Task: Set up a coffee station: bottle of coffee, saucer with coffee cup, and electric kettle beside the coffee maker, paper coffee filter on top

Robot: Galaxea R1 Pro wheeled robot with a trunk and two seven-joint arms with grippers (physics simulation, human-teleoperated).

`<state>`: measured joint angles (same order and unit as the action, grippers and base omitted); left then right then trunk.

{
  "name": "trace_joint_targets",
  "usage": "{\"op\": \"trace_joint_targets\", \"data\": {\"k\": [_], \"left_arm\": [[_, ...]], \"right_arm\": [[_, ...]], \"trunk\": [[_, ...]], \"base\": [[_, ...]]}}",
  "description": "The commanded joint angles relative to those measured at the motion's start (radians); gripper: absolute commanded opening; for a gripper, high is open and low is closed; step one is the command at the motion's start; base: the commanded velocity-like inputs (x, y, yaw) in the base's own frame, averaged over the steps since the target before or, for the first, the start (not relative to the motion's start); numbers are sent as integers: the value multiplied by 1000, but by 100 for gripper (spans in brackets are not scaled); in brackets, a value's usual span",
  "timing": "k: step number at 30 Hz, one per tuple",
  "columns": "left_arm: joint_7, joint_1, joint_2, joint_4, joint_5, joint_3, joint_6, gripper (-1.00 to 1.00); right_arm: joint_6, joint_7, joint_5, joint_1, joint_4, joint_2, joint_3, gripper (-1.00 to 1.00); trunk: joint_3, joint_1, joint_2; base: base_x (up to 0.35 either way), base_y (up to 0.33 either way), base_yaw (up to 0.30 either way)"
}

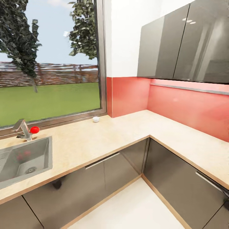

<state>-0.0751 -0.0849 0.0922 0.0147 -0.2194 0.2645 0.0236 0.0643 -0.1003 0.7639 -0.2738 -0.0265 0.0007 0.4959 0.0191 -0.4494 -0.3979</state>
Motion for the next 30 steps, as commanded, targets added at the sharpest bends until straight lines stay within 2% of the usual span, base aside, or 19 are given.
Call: {"op": "trace_joint_targets", "data": {"k": [1,8,30], "left_arm": [[-2,-1,0,1,-9,9,2,100],[-2,-1,1,1,-9,8,2,100],[-2,-1,-1,1,-11,7,3,100]], "right_arm": [[3,-2,9,-1,-1,0,7,100],[3,-2,9,-1,0,1,7,100],[3,-1,9,-1,0,2,9,100]], "trunk": [[2,-1,-2],[6,-1,-2],[19,-1,-2]], "base": [[0,-289,42],[0,-289,161],[11,-287,245]]}}
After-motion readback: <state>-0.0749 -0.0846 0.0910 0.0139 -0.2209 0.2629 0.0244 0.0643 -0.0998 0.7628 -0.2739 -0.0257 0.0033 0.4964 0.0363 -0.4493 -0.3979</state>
